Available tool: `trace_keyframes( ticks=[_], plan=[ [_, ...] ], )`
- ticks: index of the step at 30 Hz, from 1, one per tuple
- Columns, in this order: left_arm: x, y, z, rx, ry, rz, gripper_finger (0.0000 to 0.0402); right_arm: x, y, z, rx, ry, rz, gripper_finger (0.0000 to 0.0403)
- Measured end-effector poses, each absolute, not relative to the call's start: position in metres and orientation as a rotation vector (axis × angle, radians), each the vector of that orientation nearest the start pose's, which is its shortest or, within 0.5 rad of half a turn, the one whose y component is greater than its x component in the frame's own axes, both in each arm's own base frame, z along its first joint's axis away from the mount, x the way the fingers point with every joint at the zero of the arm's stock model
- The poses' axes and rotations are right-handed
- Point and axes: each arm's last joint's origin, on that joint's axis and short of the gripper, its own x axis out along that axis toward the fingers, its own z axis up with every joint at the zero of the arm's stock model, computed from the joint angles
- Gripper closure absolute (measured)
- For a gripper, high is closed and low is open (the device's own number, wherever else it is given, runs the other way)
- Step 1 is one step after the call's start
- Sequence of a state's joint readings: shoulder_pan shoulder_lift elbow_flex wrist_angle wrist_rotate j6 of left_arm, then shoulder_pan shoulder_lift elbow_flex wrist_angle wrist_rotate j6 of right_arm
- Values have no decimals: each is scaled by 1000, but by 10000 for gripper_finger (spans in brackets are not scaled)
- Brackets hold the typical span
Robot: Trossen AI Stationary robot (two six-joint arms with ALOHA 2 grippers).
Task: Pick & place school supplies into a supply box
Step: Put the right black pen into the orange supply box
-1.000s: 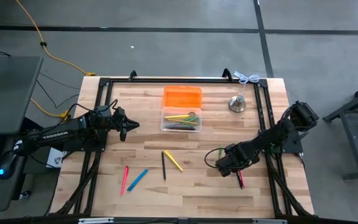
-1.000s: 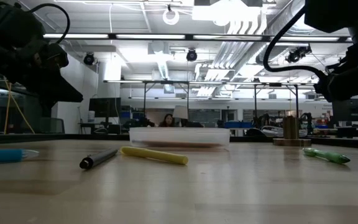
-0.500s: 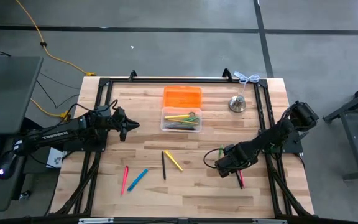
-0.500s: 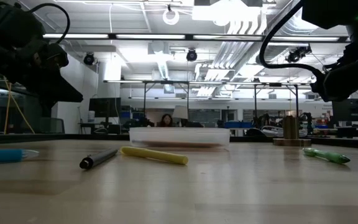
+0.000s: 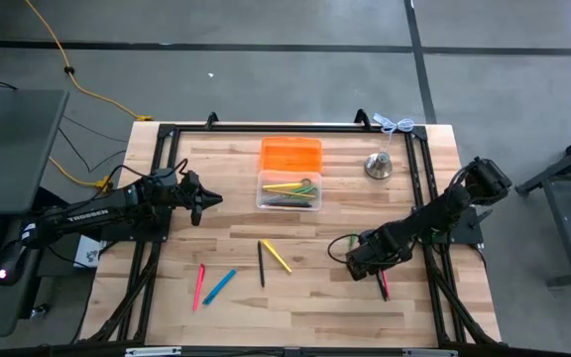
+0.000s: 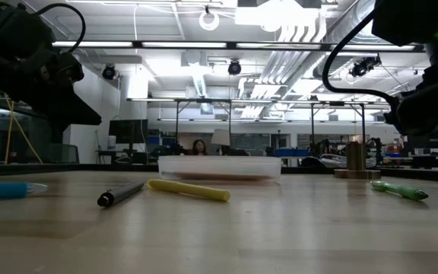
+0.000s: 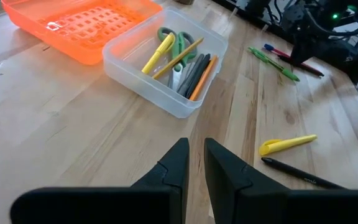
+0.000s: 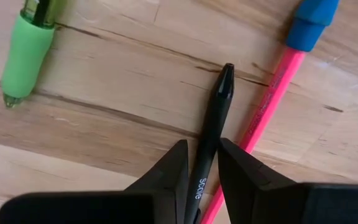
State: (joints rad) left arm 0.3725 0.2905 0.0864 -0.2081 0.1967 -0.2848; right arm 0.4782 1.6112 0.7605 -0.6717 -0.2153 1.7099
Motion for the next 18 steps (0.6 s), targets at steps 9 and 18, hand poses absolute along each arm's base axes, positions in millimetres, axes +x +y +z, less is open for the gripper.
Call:
trace_keyframes(
  ticks=[9, 18],
  plan=[
    [102, 35, 150, -391, 369, 258, 323, 213, 115, 126, 1093, 1519, -862, 337],
    [102, 35, 150, -390, 369, 261, 323, 217, 113, 128, 1084, 1490, -865, 381]
  ],
)
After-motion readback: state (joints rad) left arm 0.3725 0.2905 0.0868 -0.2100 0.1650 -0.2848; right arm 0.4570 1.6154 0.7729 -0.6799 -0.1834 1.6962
